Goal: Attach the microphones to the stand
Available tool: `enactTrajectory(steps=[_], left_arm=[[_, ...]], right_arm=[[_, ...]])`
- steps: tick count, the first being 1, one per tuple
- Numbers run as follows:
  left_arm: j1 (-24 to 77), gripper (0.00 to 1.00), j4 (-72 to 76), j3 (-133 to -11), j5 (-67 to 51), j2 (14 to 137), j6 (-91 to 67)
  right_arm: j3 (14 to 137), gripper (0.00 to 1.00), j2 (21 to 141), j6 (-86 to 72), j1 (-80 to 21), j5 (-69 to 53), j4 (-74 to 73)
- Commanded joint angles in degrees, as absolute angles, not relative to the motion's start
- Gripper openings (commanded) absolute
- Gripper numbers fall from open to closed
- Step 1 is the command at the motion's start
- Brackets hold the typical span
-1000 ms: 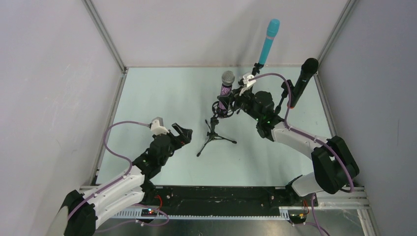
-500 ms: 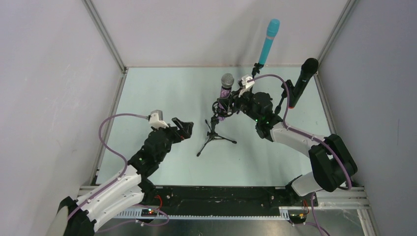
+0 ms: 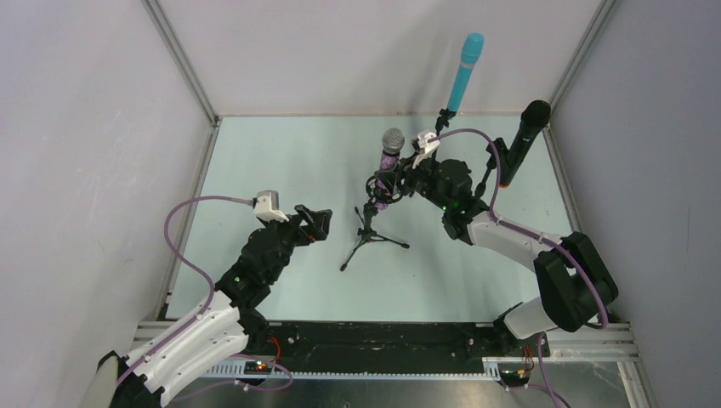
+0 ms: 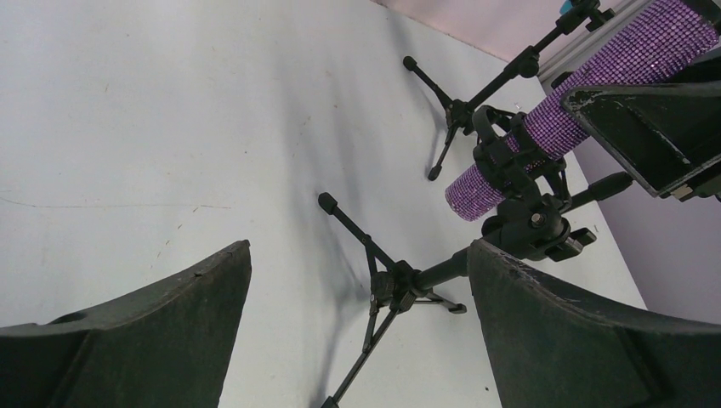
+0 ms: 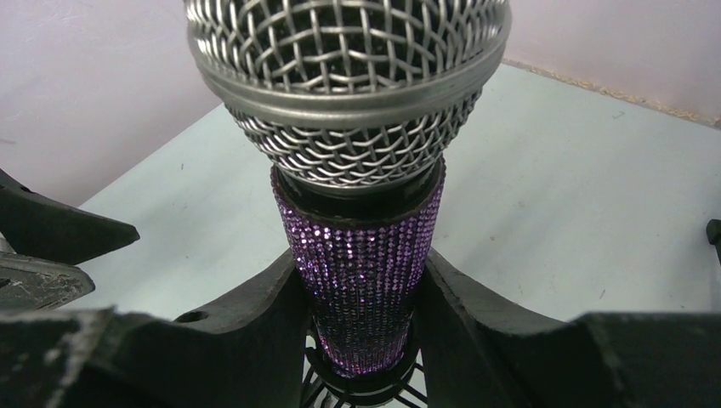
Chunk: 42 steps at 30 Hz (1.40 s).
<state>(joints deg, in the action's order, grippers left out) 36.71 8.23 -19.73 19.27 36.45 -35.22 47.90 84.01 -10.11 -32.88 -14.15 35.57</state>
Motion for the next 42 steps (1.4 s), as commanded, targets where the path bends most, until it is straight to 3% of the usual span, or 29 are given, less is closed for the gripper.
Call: enactTrajectory(steps=[1, 4, 10, 21, 29, 42], left_arm=[[36.39, 1.00, 9.23, -20.12, 19.18, 36.22, -33.63], [36.47, 1.00, 9.23, -20.00, 19.28, 36.48, -34.27], [36.48, 1.00, 9.12, -19.83, 19.47, 36.60, -34.58], [36.46, 1.00, 9.14, -19.34, 19.45, 35.95, -35.41], [36.39, 1.00, 9.13, -19.04, 19.34, 36.34, -36.05], [36.42, 1.00, 9.04, -19.23, 19.44, 37.46, -36.47]], right_arm=[[47.72, 0.56, 81.37, -11.37, -33.20, -15.20, 36.87], [47.72, 0.66, 80.16, -11.41, -33.22, -14.89, 36.07], [47.72, 0.77, 78.86, -11.33, -33.21, -14.80, 35.71], [47.72, 0.86, 77.28, -11.88, -32.89, -17.64, 35.59], [47.72, 0.98, 75.82, -13.31, -32.39, -18.45, 35.60], [47.72, 0.99, 74.15, -14.72, -31.86, -16.57, 34.37]])
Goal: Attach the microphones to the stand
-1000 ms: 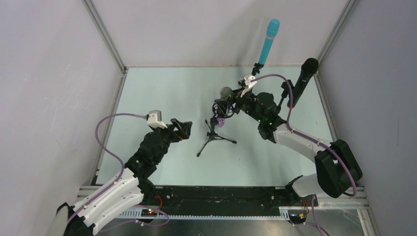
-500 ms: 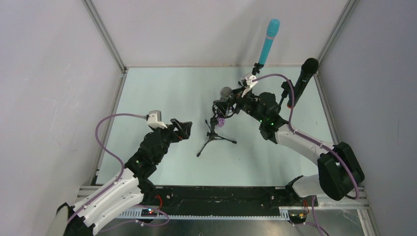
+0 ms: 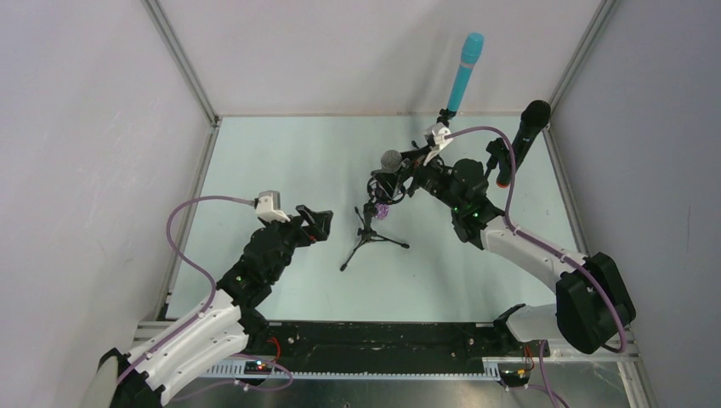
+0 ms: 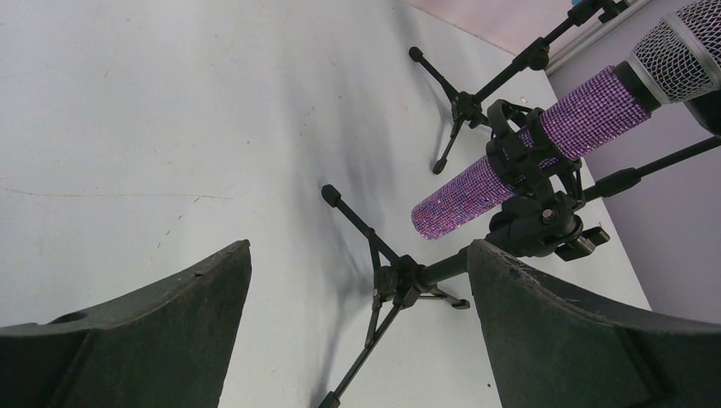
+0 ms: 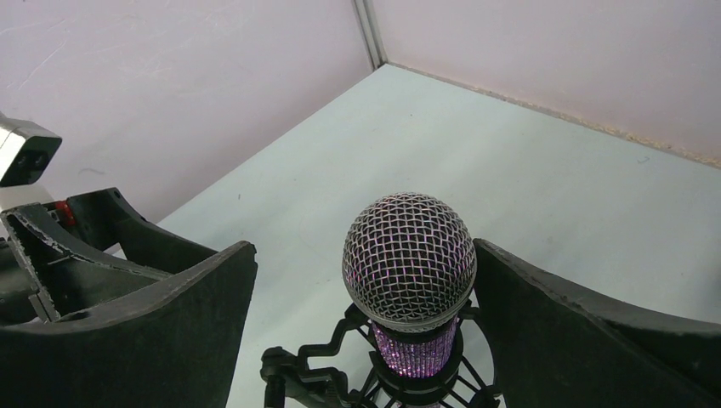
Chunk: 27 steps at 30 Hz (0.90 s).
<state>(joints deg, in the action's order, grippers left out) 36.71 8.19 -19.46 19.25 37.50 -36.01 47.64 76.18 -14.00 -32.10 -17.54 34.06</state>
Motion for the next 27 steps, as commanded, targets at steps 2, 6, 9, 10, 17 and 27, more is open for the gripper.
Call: enactTrajectory(steps=[2, 6, 9, 10, 17, 27], left_arm=[[36.42, 1.00, 8.99, -19.26, 19.45, 37.41, -36.42], [36.47, 1.00, 8.39, -19.16, 19.74, 37.52, -36.26], [36.45, 1.00, 7.53, -19.25, 19.85, 37.74, -36.09], [36.46, 1.00, 7.02, -19.27, 19.86, 37.82, -36.05], [36.47, 1.00, 3.18, -20.23, 21.24, 40.25, -35.20], [36.43, 1.00, -7.39, -26.77, 24.51, 46.33, -27.32]], right_arm=[[47.72, 0.99, 73.82, -14.82, -31.85, -16.15, 33.72], [47.72, 0.99, 72.80, -14.75, -31.82, -14.93, 32.27], [47.72, 0.99, 71.12, -14.34, -31.54, -14.06, 29.59], [47.72, 0.99, 70.76, -13.85, -31.50, -13.84, 28.95], [47.71, 0.99, 66.54, -12.10, -31.44, -10.27, 19.78], [47.72, 1.00, 60.77, -13.02, -31.42, -6.81, 2.27]])
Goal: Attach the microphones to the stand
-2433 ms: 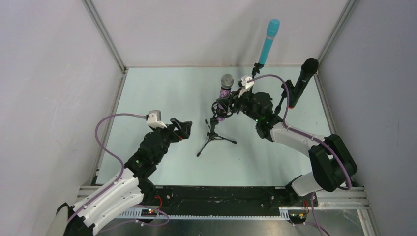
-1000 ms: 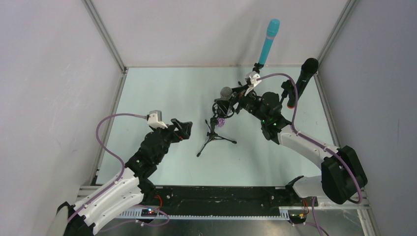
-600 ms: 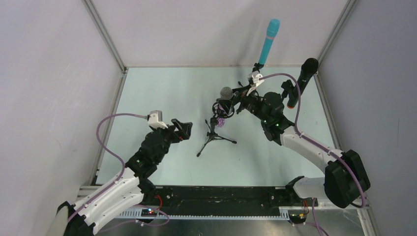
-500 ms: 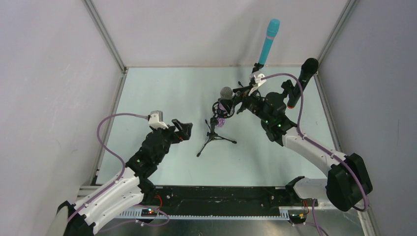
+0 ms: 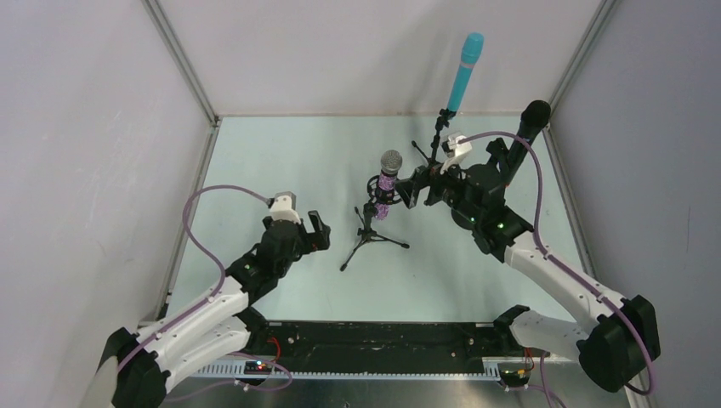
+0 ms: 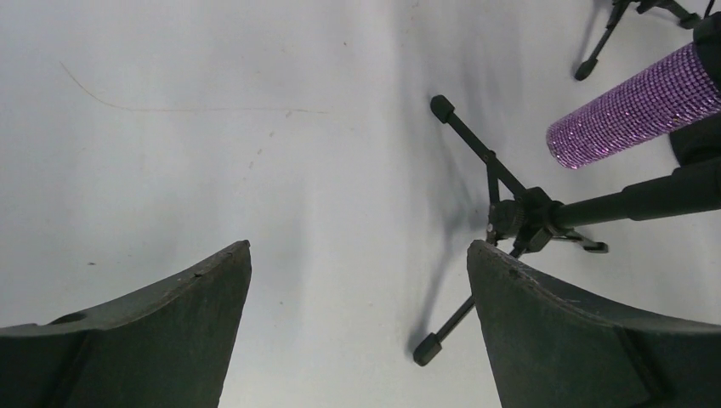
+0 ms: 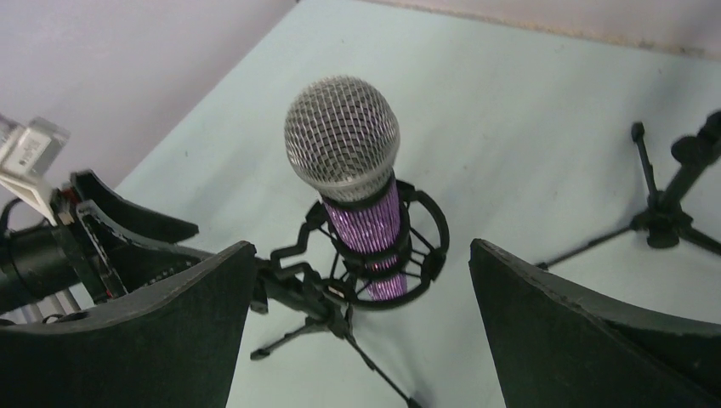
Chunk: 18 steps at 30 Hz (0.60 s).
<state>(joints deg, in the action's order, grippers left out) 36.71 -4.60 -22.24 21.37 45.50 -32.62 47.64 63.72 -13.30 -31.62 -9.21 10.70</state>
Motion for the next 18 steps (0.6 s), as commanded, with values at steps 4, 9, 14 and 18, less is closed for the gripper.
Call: enactTrajectory(steps=[4, 9, 14, 18], left_arm=[[36.42, 0.99, -7.47, -27.49, 26.88, 46.21, -25.64], [36.45, 0.98, -7.52, -28.21, 30.70, 45.78, -21.18], [36.46, 0.98, -7.55, -28.65, 37.06, 45.00, -14.56], [36.49, 0.98, -7.05, -28.54, 39.83, 44.55, -7.21]], right_arm=[[45.31, 0.99, 57.45, -12.59, -31.46, -5.02, -3.39], [39.28, 1.00, 51.76, -11.24, -31.46, -4.39, -3.85], [33.00, 1.00, 48.59, -8.66, -31.43, -2.73, -4.48], [28.53, 1.00, 46.37, -6.71, -31.46, -1.76, -1.18]])
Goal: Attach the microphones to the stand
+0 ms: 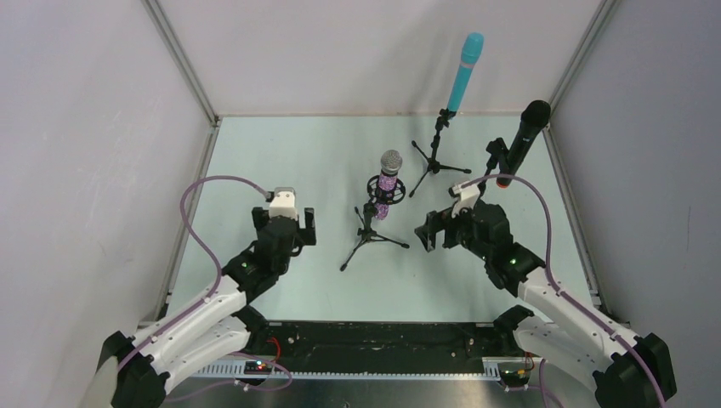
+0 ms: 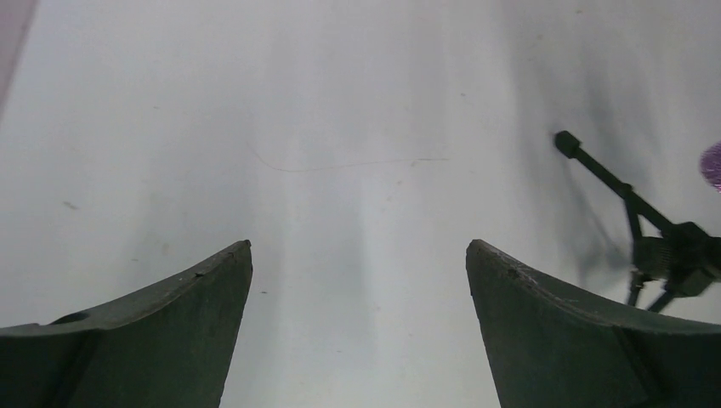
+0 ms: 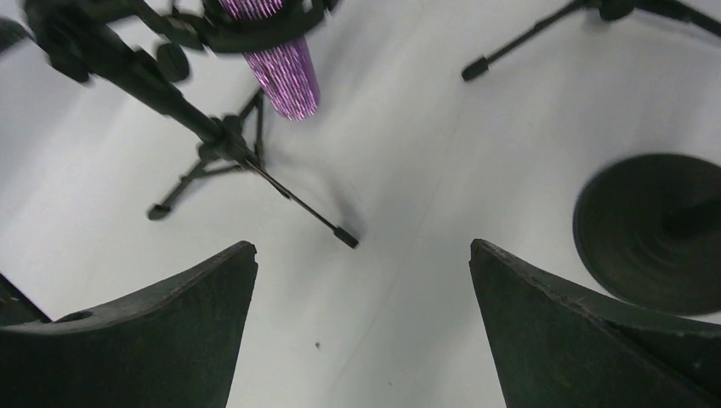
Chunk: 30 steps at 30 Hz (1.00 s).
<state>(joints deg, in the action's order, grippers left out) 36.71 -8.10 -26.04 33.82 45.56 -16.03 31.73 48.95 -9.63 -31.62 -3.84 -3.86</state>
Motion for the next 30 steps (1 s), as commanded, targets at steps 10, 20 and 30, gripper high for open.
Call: enactTrajectory(steps=[10, 20, 30], left_arm=[[36.13, 0.98, 3.32, -22.84, 42.96, 43.75, -3.72], [24.91, 0.98, 16.18, -18.34, 31.06, 43.17, -0.10], [19.20, 0.98, 33.51, -9.81, 30.02, 48.03, 3.77]], right_arm=[[20.40, 1.00, 41.49, -7.92, -29.74, 7.24, 9.15], [13.07, 1.00, 36.82, -7.01, -19.74, 8.36, 18.68], [5.52, 1.00, 46.15, 1.35, -13.35, 16.01, 40.16]])
